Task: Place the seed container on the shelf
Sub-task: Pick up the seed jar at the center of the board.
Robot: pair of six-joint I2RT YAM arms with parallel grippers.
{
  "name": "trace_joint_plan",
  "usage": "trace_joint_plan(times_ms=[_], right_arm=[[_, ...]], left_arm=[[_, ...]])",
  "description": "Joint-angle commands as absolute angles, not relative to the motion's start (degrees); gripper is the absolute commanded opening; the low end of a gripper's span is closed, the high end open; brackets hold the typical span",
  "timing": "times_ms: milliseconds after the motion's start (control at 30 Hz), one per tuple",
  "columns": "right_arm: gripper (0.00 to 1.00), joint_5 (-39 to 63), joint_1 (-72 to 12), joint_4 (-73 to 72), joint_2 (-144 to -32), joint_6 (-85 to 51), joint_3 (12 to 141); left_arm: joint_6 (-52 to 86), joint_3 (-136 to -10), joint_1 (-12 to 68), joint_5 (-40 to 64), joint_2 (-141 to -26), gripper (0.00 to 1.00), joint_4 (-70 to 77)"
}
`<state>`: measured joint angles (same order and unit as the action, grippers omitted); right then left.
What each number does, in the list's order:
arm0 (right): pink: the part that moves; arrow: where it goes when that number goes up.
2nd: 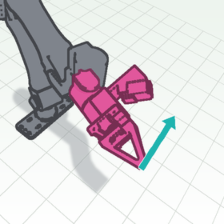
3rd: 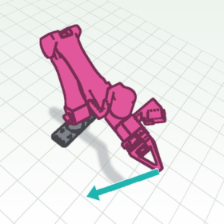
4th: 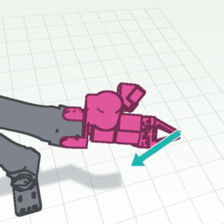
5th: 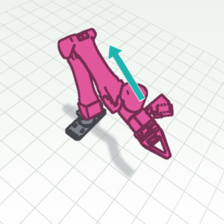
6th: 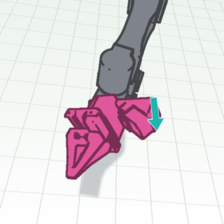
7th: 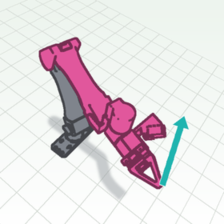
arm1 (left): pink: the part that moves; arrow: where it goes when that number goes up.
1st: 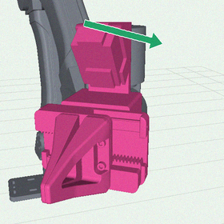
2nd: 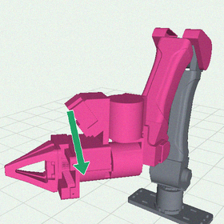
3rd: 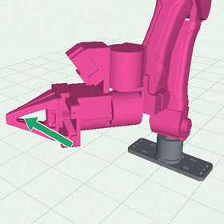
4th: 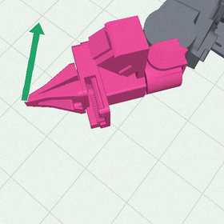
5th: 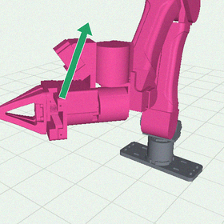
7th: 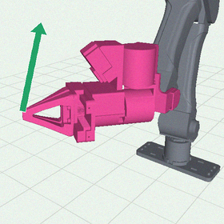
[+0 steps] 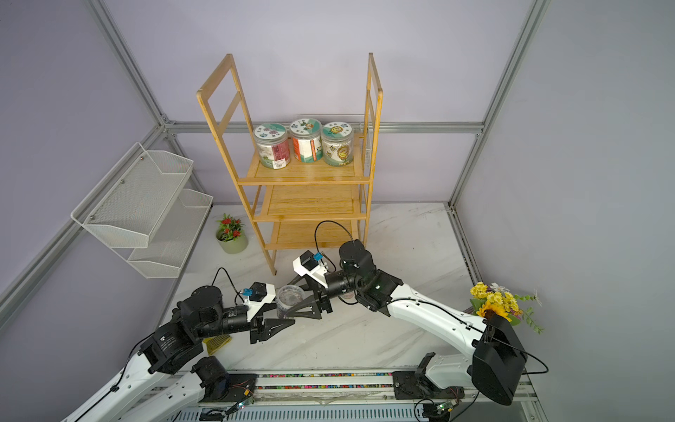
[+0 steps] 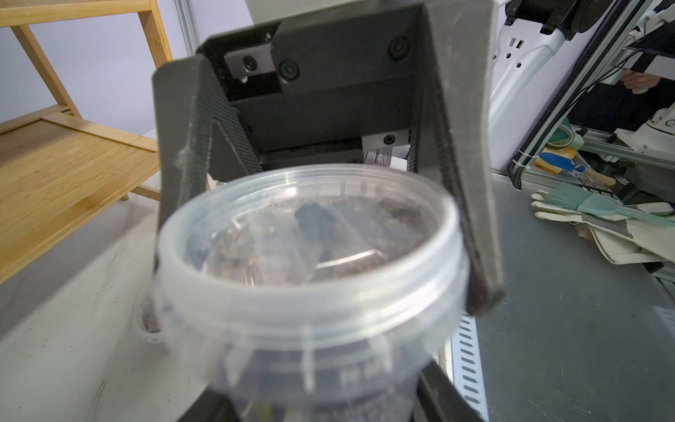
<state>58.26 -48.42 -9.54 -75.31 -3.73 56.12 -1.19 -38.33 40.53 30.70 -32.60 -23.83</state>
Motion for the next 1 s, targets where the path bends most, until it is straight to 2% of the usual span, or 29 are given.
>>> trace_joint_plan(times_ms=[0, 133, 233, 400, 633, 833, 967], right_arm=[[0.58, 58.6, -48.9, -10.0, -75.8, -3.6, 57.7], [0.54, 58.8, -48.8, -10.2, -75.5, -3.8, 57.6], [0.49, 58.6, -48.8, -10.3, -75.1, -3.9, 57.5], [0.42, 58.4, -48.9, -10.5, -74.8, -4.3, 57.4], [0.40, 57.7, -48.8, -10.2, -74.3, -4.2, 57.4], [0.40, 54.2, -48.8, -8.9, -72.7, -2.6, 57.5], [0.39, 47.6, -48.8, -5.9, -71.2, -0.2, 58.3]], left_arm=[[-1.6, -38.0, 40.7, 31.4, -32.3, 0.53, -20.5], [-1.5, -37.9, 40.7, 31.0, -32.3, 0.60, -20.6], [-1.6, -37.9, 40.6, 30.1, -32.1, 0.71, -21.0], [-1.5, -37.9, 40.7, 29.0, -31.5, 0.82, -21.0], [-1.2, -37.6, 40.7, 26.8, -29.5, 1.00, -21.2], [-0.8, -37.4, 40.7, 23.8, -27.5, 1.00, -22.2], [-0.7, -37.5, 40.7, 19.2, -25.5, 1.00, -24.5]])
